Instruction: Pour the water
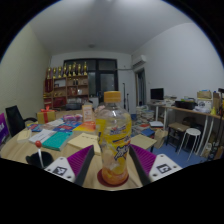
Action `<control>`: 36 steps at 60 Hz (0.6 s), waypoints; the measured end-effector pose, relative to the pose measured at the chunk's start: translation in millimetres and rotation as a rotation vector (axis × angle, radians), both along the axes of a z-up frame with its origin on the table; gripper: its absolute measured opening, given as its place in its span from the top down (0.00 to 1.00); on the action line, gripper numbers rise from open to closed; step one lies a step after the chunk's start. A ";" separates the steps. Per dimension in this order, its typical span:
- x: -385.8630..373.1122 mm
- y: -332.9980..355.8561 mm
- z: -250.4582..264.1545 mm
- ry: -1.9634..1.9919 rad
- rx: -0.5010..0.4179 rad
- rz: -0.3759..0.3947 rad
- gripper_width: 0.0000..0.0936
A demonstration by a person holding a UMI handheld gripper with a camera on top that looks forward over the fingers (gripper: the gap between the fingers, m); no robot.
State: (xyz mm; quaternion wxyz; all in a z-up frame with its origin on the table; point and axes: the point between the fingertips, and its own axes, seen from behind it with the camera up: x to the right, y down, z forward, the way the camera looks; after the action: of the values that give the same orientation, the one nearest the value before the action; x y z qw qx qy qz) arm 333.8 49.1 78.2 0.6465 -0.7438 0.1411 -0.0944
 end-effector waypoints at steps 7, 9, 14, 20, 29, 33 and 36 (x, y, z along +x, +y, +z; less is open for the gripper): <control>-22.3 -35.0 12.4 0.013 -0.002 0.011 0.11; -29.5 -49.8 17.5 0.011 -0.002 0.007 0.11; -50.8 -88.5 26.0 0.010 -0.007 -0.001 0.11; -89.1 -142.9 36.7 0.000 0.001 0.017 0.11; -137.3 -217.4 38.0 -0.026 0.013 0.023 0.11; -161.0 -254.8 37.2 -0.029 0.023 0.015 0.11; -176.0 -276.1 37.9 -0.034 0.033 0.019 0.11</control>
State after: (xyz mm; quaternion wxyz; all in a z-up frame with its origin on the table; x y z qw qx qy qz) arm 157.9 -227.0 116.1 0.6619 -0.7325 0.1248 -0.0985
